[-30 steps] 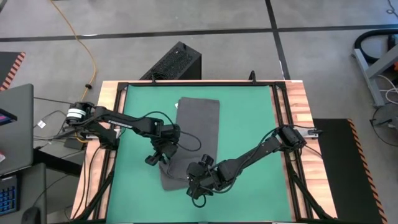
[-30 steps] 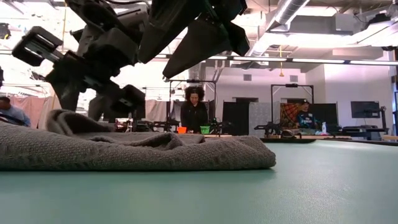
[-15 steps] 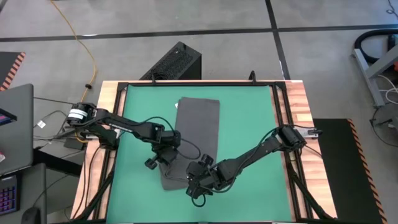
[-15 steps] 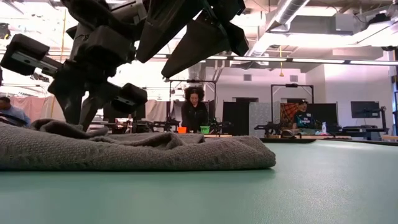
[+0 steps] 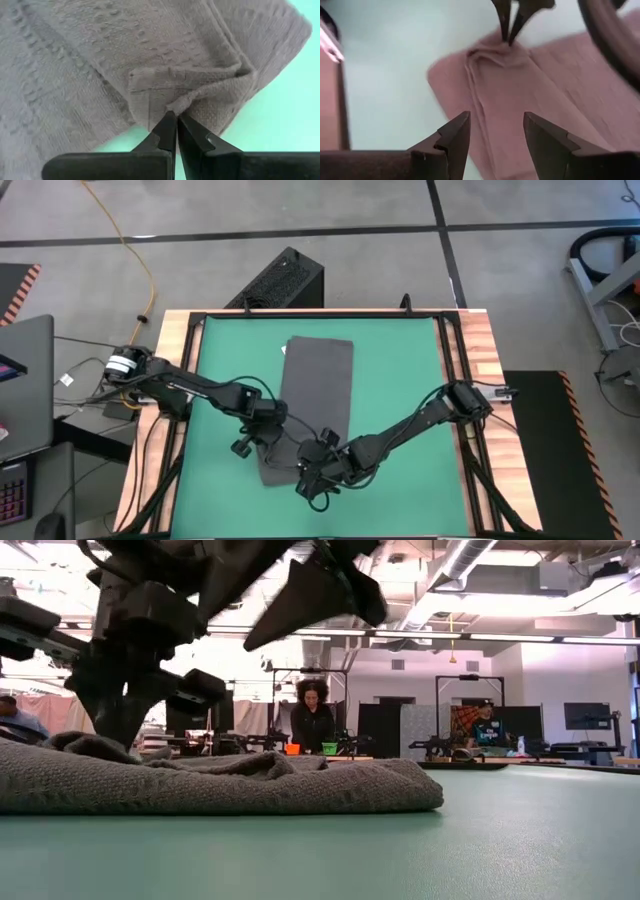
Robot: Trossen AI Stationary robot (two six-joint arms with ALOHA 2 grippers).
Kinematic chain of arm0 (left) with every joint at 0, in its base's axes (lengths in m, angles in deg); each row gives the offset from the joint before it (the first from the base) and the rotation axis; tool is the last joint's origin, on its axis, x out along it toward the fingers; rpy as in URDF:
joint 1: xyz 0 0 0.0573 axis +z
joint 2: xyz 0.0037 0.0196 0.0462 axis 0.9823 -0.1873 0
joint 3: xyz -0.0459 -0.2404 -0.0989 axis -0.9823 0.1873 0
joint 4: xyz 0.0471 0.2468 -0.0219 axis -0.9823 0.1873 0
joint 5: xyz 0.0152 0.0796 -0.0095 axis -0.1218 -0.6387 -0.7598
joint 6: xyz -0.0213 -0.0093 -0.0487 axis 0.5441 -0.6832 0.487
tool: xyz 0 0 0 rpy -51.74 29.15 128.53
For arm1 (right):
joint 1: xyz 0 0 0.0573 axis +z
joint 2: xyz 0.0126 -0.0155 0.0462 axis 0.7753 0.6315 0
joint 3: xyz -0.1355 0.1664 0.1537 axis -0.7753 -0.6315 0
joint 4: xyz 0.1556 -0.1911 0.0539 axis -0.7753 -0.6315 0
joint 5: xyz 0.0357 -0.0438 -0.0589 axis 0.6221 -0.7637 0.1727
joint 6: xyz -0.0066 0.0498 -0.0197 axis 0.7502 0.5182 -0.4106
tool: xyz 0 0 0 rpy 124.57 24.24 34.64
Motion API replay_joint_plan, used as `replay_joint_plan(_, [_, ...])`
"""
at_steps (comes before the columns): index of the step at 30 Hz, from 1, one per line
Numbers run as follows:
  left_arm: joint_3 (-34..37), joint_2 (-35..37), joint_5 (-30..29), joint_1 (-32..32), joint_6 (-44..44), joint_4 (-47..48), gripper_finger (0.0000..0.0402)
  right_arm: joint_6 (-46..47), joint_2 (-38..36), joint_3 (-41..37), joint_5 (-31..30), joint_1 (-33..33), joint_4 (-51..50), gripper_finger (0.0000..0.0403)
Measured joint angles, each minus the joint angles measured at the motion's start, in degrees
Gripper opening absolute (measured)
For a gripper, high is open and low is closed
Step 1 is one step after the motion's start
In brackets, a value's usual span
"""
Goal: Roll towel
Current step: Fold the microfiber towel
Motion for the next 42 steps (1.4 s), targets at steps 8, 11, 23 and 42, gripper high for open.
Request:
replay_joint_plan(8, [0.02,5.52,-5.88,-5.24,6.75,0.56,0.0,-21.43,1.76,-0.09,4.6,-3.0,8.89,0.0208])
replay_joint_plan(11, [0.02,6.99,-6.74,-6.09,7.64,0.52,0.0,-35.77,1.92,0.02,4.56,-3.16,9.97,0.0208])
replay_joint_plan(23, [0.02,7.62,-10.14,-7.28,8.57,0.26,0.0,-54.59,2.8,0.13,9.08,-8.52,9.61,0.0208])
replay_joint_plan(42, [0.02,7.49,-10.86,-7.2,9.9,-1.4,0.0,-64.14,7.48,0.2,7.29,-9.13,14.5,0.0208])
